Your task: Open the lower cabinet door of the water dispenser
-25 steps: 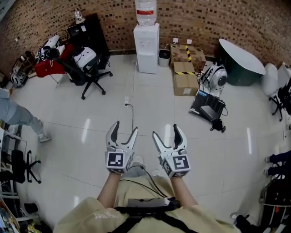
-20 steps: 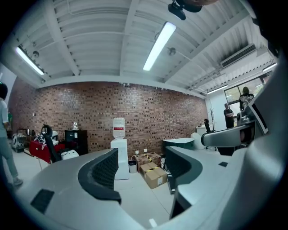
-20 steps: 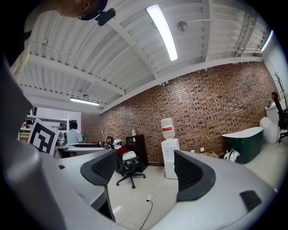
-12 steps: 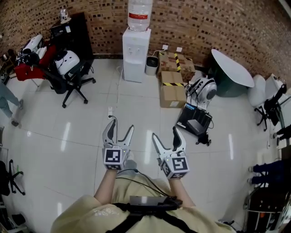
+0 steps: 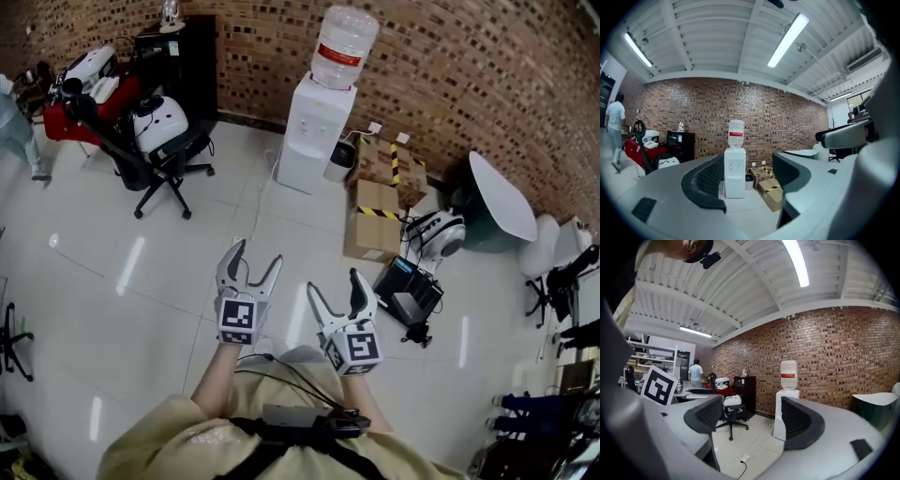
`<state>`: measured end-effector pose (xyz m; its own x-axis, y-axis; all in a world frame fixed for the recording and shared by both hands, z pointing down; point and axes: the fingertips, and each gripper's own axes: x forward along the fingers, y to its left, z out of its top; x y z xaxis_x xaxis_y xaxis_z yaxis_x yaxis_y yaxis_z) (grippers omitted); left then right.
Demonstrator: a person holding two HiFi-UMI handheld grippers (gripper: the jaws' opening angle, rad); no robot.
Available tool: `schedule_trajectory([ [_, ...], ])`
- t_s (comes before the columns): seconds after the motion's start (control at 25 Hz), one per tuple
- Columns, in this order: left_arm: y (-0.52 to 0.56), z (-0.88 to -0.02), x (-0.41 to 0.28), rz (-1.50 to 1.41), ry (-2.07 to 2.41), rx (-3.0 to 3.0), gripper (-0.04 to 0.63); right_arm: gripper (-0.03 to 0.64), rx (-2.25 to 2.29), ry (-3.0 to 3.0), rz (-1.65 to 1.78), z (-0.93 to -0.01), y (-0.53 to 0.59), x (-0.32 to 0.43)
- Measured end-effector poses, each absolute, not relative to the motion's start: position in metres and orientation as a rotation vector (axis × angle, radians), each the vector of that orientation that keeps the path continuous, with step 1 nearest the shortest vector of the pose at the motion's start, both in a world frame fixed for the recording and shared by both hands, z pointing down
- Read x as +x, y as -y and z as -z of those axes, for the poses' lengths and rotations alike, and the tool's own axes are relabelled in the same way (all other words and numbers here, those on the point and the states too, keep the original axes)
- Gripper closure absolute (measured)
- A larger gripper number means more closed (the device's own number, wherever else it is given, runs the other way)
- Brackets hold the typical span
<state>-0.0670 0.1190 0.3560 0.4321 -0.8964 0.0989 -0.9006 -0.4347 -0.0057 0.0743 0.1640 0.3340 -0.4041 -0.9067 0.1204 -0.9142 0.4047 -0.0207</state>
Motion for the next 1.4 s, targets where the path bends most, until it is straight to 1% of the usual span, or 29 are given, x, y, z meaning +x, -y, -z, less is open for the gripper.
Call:
schedule_trajectory([
  [0.2,-0.081,-0.376,-0.088,-0.166,1.682,2.558,0.279,0.206,1.682,2.551,-0.179,-0.347,-0.115,0.08],
  [0.28,-0.06,-0.383,-0.085,-0.183,1.693,2.547,0.279,0.206,1.706,2.542,-0.21,-0.355,-0.089,0.092],
  [0.52,0.026,-0.402,-0.041,-0.23,1.646,2.57,0.279,0.206,1.794,2.542,-0.302,-0.366,0.024,0.136],
  [0.8,0.164,-0.373,0.019,-0.227,1.622,2.624,0.279,0.206,1.787,2.599,-0.296,-0.353,0.16,0.183],
  [0.96,0.218,-0.373,0.045,-0.281,1.622,2.624,0.279,0.206,1.78,2.603,-0.326,-0.356,0.215,0.211],
  [1.12,0.256,-0.385,0.058,-0.347,1.598,2.602,0.279,0.206,1.752,2.573,-0.398,-0.396,0.261,0.231],
  [1.28,0.281,-0.418,0.035,-0.461,1.64,2.501,0.279,0.207,1.707,2.47,-0.513,-0.464,0.289,0.244],
  [1.4,0.302,-0.436,0.028,-0.471,1.638,2.457,0.279,0.207,1.663,2.388,-0.638,-0.524,0.315,0.253],
])
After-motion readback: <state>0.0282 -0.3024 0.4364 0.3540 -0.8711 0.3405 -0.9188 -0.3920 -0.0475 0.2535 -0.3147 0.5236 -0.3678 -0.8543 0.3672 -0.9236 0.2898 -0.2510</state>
